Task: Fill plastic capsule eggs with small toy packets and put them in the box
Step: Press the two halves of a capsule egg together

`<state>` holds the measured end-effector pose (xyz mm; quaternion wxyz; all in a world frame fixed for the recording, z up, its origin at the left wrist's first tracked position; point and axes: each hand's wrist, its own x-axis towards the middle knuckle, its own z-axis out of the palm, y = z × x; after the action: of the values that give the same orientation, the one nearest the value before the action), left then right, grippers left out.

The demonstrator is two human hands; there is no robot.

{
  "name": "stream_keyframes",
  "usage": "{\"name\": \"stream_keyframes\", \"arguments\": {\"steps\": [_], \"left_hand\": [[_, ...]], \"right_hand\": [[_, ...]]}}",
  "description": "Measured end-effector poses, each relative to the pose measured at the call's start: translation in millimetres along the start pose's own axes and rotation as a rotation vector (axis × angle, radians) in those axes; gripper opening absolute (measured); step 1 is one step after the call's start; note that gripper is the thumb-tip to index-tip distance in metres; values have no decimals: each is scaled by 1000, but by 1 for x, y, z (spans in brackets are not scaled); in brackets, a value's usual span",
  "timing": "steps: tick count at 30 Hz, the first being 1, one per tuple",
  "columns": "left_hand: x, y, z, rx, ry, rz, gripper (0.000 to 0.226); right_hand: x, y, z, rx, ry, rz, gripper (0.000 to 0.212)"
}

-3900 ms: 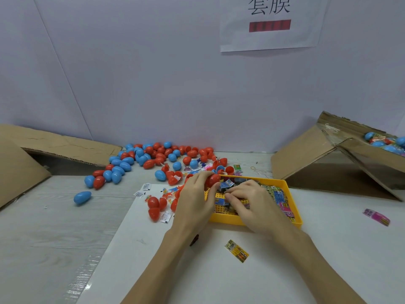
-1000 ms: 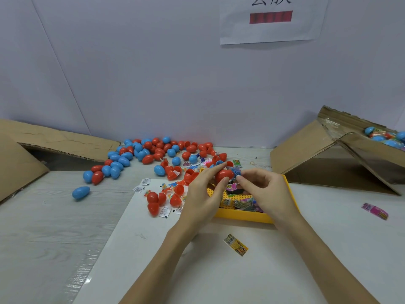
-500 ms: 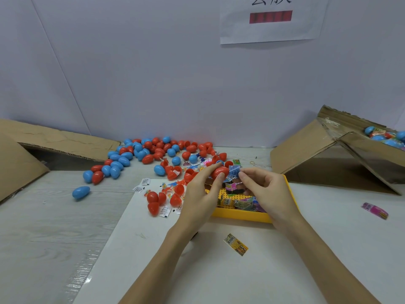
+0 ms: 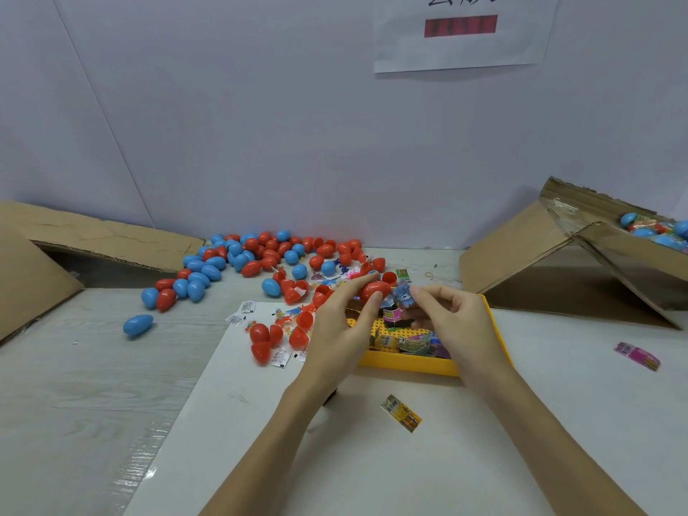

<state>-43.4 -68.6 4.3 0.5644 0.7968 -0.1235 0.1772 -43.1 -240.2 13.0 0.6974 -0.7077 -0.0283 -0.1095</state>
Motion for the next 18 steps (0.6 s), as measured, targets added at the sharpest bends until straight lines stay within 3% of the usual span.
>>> {"name": "stream_keyframes", "arguments": {"steps": [7,18], "left_hand": [[-3,4,2,-43,-44,27,35],[-2,3,-1,-14,-82,50,37]], "right_hand": [[0,-5,-2,121,-10,36,17],[-3,0,-2,-233,-103,-116,11]]}}
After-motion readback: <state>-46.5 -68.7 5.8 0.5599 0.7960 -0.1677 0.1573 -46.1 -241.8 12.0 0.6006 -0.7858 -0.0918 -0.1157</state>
